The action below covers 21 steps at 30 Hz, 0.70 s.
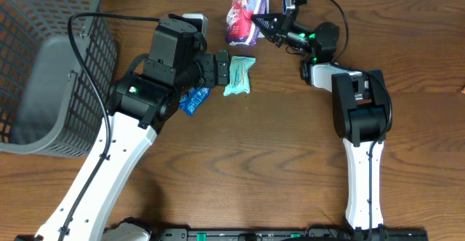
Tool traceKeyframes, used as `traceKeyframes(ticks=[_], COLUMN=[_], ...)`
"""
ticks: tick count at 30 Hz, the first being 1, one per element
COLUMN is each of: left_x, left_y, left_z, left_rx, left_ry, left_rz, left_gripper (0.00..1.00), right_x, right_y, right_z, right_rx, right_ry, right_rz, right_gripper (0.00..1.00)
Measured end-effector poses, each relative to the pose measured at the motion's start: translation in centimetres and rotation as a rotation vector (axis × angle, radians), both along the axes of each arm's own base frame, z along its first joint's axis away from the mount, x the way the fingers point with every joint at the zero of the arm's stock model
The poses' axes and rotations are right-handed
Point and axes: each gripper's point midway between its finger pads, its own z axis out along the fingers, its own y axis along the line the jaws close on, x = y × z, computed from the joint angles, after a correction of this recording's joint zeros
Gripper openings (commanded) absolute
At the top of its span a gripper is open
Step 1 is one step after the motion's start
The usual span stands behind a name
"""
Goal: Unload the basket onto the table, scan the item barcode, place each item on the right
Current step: 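Raise the Carefree pack in front of the scanner with the right gripper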
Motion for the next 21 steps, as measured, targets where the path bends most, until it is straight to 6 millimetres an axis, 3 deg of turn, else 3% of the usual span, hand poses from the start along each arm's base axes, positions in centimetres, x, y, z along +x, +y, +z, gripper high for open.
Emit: traceKeyframes(ticks=[10,13,18,21], left_x=[0.0,0.0,0.0,0.0], left_y=[0.0,0.0,0.0,0.0], left_z=[0.0,0.0,0.0,0.0], left_rx=[0.000,0.000,0.000,0.000], left_ry=[0.000,0.000,0.000,0.000], left_rz=[0.000,0.000,0.000,0.000], left_gripper=[0.98,0.98,0.98,0.98], right_x=[0.3,0.9,2.1,2.3], right_y=[0.7,0.8,1.0,0.8], right_z=[5.9,5.8,3.3,2.9], right_rx=[-0.008,-0.030,-0.088,-0.108], right_ry=[-0.191,-0.182,-0.101,-0.129], right_rz=[0.070,0.070,0.053,0.038], right_gripper=[0.01,0.01,0.01,0.01])
